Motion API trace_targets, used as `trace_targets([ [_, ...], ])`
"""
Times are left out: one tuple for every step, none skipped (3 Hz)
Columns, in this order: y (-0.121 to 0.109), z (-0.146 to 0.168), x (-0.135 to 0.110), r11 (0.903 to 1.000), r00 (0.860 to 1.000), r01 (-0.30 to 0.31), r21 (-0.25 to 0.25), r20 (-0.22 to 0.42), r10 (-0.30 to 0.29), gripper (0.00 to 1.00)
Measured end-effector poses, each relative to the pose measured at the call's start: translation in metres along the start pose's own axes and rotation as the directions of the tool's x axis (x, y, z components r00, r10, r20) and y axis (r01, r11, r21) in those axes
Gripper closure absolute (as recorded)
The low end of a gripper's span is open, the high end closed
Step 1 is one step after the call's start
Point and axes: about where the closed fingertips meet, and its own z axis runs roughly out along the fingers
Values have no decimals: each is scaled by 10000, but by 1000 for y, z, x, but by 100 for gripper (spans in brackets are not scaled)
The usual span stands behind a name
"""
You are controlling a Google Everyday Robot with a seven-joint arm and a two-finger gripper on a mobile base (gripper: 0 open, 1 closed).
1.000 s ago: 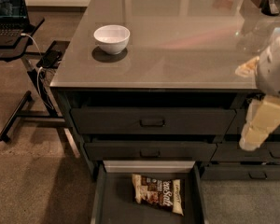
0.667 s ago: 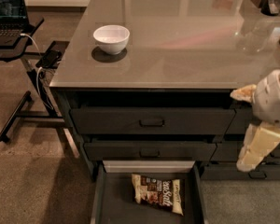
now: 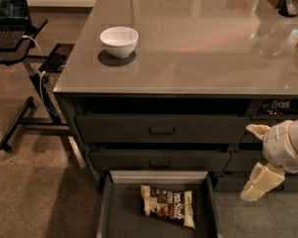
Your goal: Pick brown chip bag from bottom drawer and place on counter
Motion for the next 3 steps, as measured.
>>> trace_targets([
  [-12, 0, -4, 9986, 9999, -82, 517, 106, 76, 0],
  [-12, 0, -4, 9986, 9999, -81, 517, 107, 76, 0],
  [-11, 20, -4, 9989, 9992, -27, 477, 404, 8, 0],
])
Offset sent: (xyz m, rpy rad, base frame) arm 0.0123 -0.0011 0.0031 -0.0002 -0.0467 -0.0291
